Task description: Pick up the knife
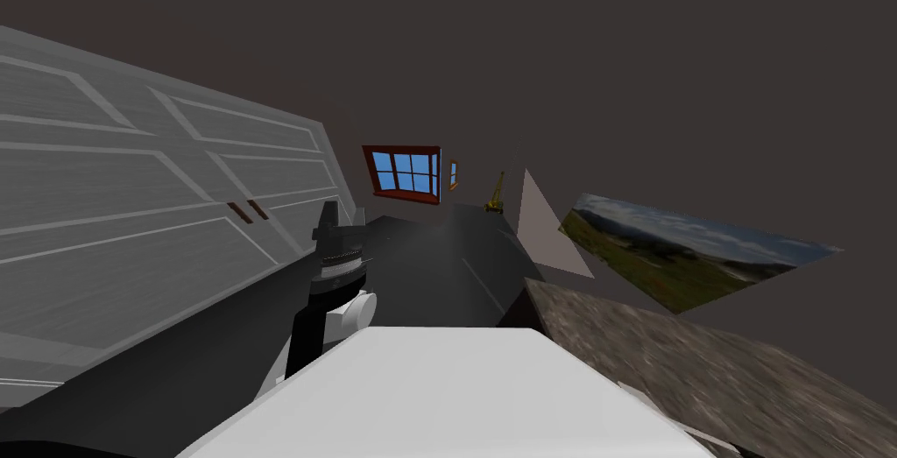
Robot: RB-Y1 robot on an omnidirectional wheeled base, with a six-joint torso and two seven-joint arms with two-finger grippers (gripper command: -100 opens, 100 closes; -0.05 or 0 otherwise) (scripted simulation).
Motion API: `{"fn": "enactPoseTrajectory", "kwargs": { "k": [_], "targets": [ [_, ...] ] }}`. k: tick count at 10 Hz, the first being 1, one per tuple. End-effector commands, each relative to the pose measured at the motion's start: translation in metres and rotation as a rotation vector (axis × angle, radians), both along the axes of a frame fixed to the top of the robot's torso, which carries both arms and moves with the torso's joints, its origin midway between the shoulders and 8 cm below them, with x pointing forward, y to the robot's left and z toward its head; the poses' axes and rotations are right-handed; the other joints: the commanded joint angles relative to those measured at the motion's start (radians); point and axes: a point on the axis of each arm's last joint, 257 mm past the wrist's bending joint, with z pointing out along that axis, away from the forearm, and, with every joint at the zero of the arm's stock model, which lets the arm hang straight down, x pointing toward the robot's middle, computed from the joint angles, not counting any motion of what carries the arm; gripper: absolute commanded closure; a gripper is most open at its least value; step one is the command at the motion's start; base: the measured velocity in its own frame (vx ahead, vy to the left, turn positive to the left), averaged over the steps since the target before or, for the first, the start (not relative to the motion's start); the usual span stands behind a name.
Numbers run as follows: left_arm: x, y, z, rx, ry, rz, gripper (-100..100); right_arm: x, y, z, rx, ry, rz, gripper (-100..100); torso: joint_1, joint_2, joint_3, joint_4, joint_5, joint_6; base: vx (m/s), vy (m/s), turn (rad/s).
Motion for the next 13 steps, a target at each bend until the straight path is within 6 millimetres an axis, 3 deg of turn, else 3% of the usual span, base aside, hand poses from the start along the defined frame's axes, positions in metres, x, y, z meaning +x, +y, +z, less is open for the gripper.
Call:
{"fn": "enactPoseTrajectory", "kwargs": {
  "k": [1, 3, 4, 5, 6, 9, 10, 11, 13],
  "targets": [
    [0.0, 0.0, 0.0, 0.0, 0.0, 0.0, 0, -0.024, 0.004, 0.005, 0.014, 0.056, -0.01, -100, 0.0, 0.0, 0.0, 0.0, 0.0, 0.0, 0.127, -0.056, 0.038],
    [0.0, 0.0, 0.0, 0.0, 0.0, 0.0, 0, -0.039, 0.005, 0.007, 0.021, 0.094, -0.015, -100, -0.001, -0.001, 0.0, 0.0, 0.0, 0.0, 0.113, -0.025, 0.034],
    [0.0, 0.0, 0.0, 0.0, 0.0, 0.0, 0, -0.034, 0.003, 0.007, 0.016, 0.084, -0.015, -100, 0.001, 0.001, 0.0, 0.0, 0.0, 0.0, 0.034, -0.003, 0.002],
    [0.0, 0.0, 0.0, 0.0, 0.0, 0.0, 0, -0.035, 0.003, 0.007, 0.018, 0.086, -0.015, 0, 0.002, 0.004, 0.002, 0.001, 0.001, 0.0, 0.008, -0.002, 0.001],
    [0.0, 0.0, 0.0, 0.0, 0.0, 0.0, 0, -0.033, 0.004, -0.001, 0.015, 0.08, -0.018, -100, 0.003, 0.007, 0.004, 0.002, 0.001, 0.0, -0.022, 0.005, 0.031],
    [0.0, 0.0, 0.0, 0.0, 0.0, 0.0, 0, -0.029, 0.005, -0.017, 0.011, 0.068, -0.023, -100, 0.004, 0.012, 0.007, 0.003, 0.001, 0.001, -0.058, 0.018, 0.024],
    [0.0, 0.0, 0.0, 0.0, 0.0, 0.0, 0, -0.031, 0.006, -0.014, 0.013, 0.07, -0.022, -100, 0.004, 0.013, 0.008, 0.003, 0.001, 0.001, -0.026, 0.008, 0.002],
    [0.0, 0.0, 0.0, 0.0, 0.0, 0.0, 0, -0.032, 0.006, -0.014, 0.012, 0.07, -0.022, 100, 0.003, 0.011, 0.007, 0.003, 0.001, 0.001, 0.0, 0.0, 0.0],
    [0.0, 0.0, 0.0, 0.0, 0.0, 0.0, 0, -0.031, 0.006, -0.014, 0.011, 0.069, -0.023, 100, 0.003, 0.011, 0.006, 0.002, 0.001, 0.003, -0.005, 0.001, 0.003]
  ]
}}
